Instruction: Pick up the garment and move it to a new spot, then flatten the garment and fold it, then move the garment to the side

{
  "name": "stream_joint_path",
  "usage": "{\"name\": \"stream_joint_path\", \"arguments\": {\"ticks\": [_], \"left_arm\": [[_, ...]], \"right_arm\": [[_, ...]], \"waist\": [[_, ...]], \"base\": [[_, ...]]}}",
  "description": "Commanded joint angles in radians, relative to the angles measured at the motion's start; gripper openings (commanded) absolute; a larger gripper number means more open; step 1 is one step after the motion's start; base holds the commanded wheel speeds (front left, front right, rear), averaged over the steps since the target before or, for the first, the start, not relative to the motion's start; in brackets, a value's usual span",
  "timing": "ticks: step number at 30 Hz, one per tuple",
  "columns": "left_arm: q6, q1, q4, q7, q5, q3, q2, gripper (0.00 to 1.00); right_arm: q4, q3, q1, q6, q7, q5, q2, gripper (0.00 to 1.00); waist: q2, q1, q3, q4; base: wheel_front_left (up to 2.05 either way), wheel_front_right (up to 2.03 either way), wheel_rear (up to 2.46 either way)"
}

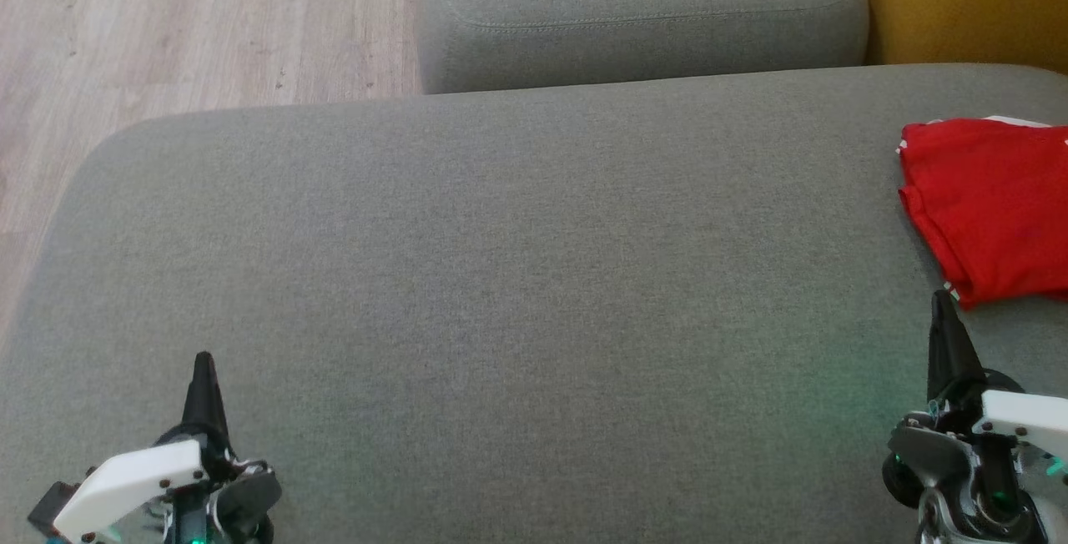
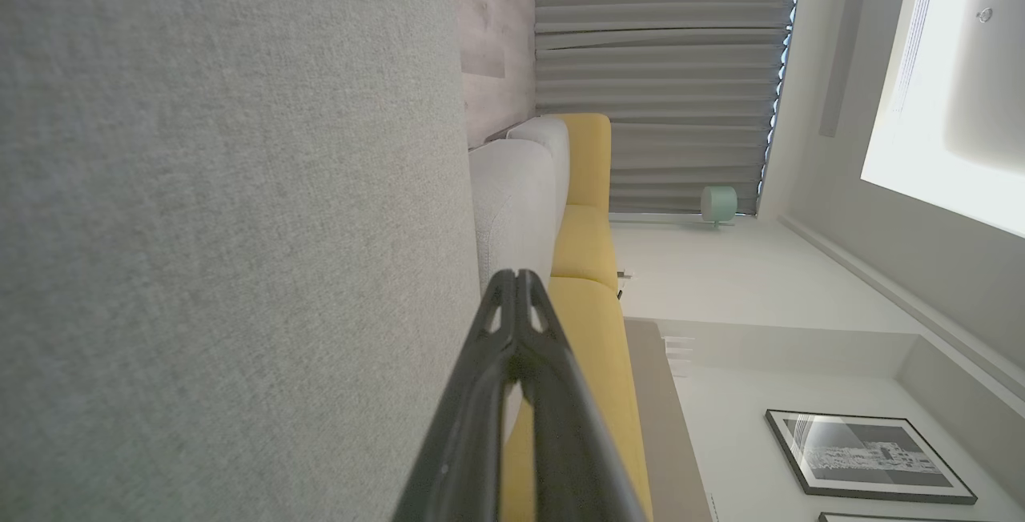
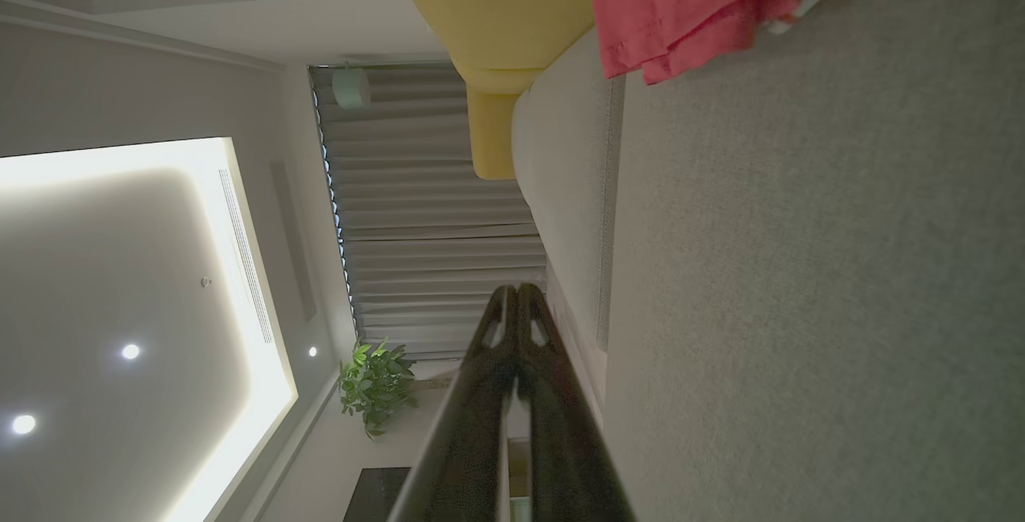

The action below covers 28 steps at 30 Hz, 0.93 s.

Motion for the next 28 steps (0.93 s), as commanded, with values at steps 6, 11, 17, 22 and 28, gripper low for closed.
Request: {"name": "stream_joint_path", "arguments": {"ticks": [6,11,17,22,28], "left_arm": [[-0.007,-0.05,-0.027,0.007,0.009,0.036,0.006,0.0],[-0.007,-0.05,-0.027,0.008,0.009,0.037,0.006,0.0],[-0.007,-0.05,-0.027,0.008,0.01,0.038,0.005,0.0],[-0.007,-0.05,-0.027,0.009,0.011,0.039,0.004,0.0],[-0.007,-0.05,-0.027,0.01,0.012,0.04,0.004,0.0]], "right_arm": [[-0.031,0.016,-0.048,0.008,0.007,-0.009,-0.005,0.0],[-0.031,0.015,-0.048,0.008,0.007,-0.01,-0.004,0.0],[-0.031,0.014,-0.048,0.008,0.008,-0.01,-0.003,0.0],[-0.031,0.014,-0.049,0.008,0.009,-0.011,-0.003,0.0],[-0.031,0.013,-0.049,0.008,0.009,-0.012,-0.002,0.0]], "waist": [[0.0,0.0,0.0,0.0],[0.0,0.0,0.0,0.0],[0.0,0.0,0.0,0.0],[0.0,0.0,0.0,0.0],[0.0,0.0,0.0,0.0]], "base": [[0.0,0.0,0.0],[0.0,0.0,0.0],[0.0,0.0,0.0],[0.0,0.0,0.0],[0.0,0.0,0.0]]}}
